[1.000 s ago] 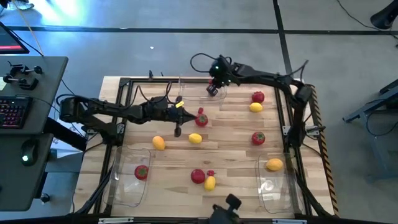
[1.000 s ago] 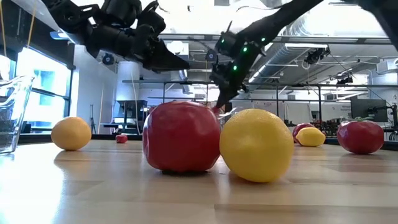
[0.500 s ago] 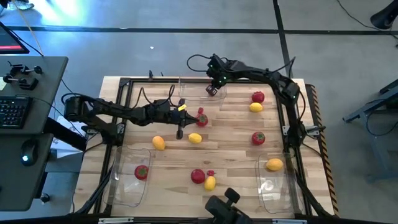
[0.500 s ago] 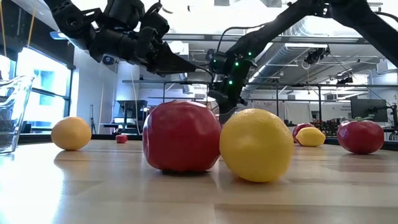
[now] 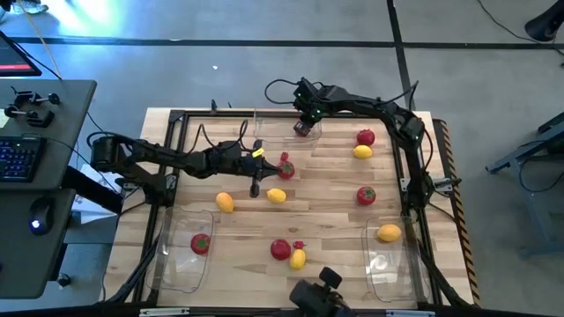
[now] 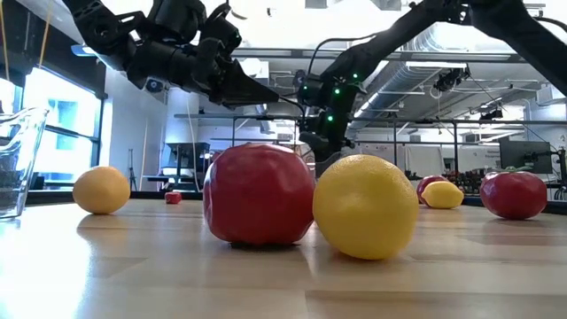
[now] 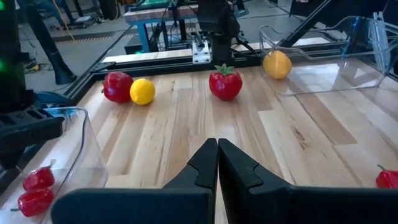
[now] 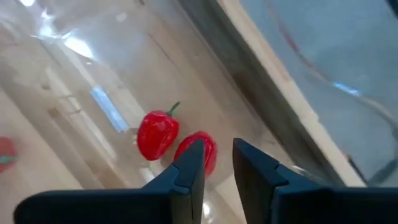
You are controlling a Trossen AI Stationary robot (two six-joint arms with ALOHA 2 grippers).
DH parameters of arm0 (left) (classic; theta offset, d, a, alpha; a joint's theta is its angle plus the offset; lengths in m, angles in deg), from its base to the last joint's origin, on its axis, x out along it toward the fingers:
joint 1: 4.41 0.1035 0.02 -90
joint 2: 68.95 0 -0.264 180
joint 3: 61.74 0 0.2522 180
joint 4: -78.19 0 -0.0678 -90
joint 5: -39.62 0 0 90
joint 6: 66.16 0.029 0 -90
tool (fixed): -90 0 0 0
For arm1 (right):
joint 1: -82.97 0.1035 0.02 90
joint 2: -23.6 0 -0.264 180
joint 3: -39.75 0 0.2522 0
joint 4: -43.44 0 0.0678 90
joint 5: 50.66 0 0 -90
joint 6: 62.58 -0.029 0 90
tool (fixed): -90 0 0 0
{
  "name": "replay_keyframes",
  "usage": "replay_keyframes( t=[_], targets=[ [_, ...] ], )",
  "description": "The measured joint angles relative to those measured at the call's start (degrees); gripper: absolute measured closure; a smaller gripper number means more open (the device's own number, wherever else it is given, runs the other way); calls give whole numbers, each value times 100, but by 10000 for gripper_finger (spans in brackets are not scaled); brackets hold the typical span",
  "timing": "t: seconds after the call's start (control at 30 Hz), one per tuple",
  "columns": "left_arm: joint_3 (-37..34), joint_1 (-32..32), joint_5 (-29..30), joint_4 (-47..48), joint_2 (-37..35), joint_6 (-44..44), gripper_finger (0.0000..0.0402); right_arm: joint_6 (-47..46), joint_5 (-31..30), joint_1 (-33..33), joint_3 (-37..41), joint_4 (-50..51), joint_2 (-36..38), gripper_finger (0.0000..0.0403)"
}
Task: Sort produce into baskets
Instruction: Put the red tomato into the bottom left transparent bin
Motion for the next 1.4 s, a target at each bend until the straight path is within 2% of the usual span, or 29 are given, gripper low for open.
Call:
replay_keyframes(
  t=[0.07,0.2,0.37,0.5,0.73,0.93,1.2,1.4],
  targets=[
    [0,0,2,6,0,36,401,153,-47,41,0,120,72,342],
    [0,2,2,63,0,58,401,307,-219,236,4,207,350,390],
    [0,2,4,101,0,148,401,357,-569,582,253,31,897,395],
    [0,2,3,101,0,151,401,261,-552,895,1091,-833,1451,400],
    [0,2,2,218,0,158,401,-372,-540,1499,3211,-2751,2527,403],
    [0,2,4,98,-2,161,401,-836,-789,2124,4615,-4035,3308,403],
    [0,20,6,94,-2,158,401,-1121,-1054,2923,5521,-4746,3745,403],
    [0,20,7,160,-2,158,401,-1281,-1372,3346,5701,-4855,3710,402]
  ],
)
